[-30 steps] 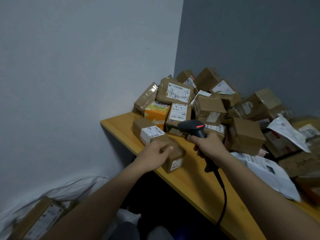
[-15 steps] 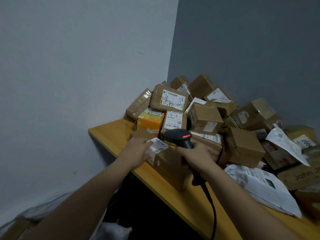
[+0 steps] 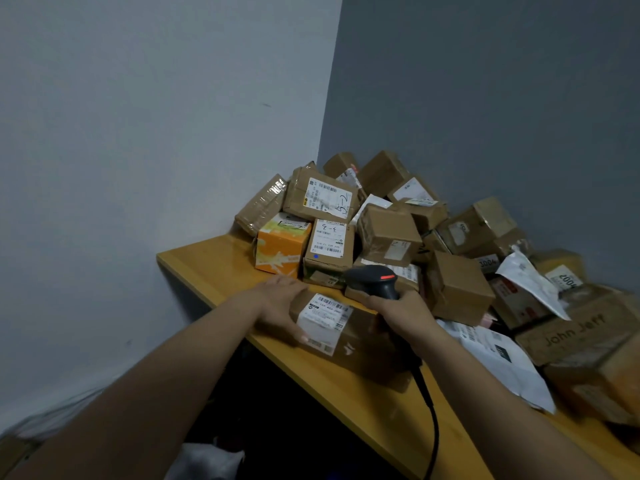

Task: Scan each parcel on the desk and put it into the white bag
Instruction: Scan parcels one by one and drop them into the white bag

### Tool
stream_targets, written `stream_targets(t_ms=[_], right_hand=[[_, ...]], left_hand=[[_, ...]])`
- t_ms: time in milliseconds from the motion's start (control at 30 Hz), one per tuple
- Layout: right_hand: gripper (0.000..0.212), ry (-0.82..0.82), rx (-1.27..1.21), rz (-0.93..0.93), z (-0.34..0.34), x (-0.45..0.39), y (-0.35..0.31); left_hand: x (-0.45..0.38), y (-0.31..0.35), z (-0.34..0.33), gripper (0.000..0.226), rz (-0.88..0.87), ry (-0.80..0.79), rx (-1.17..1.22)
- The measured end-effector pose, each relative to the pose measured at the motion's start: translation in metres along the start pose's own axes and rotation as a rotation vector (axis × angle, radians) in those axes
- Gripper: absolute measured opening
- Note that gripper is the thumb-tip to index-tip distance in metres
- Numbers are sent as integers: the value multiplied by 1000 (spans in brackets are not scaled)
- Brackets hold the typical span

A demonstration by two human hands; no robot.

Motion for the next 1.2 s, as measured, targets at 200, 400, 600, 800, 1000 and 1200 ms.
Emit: stream_targets(t_ms=[200, 400, 600, 800, 1000, 1200], right_hand=[[18, -36, -48, 15, 1, 14, -1], [14, -35, -94, 101, -10, 29, -2], [16, -19, -63, 204, -24, 59, -1], [21, -61, -108, 221, -44, 71, -6], [20, 14, -93, 269, -50, 73, -16], [22, 12, -67, 252, -53, 73, -21]], left_hand=[[16, 0, -6, 106, 36, 12, -23], [75, -3, -15, 97, 123, 476, -122], [106, -9, -28, 85, 209, 943, -168], [115, 1, -22, 83, 249, 1080, -74], [111, 2, -15, 83, 290, 1151, -117], [106, 6, -11, 85, 308, 1158, -134]])
Point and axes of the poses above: each hand's wrist, its own x-axis away from the middle knuckle, its own z-axis out of the back of the hand, y = z × x, the point moved 3 cm from there along -x, towards the middle knuckle, and after that the axes turned 15 degrees about -y, right-handed, at the moved point
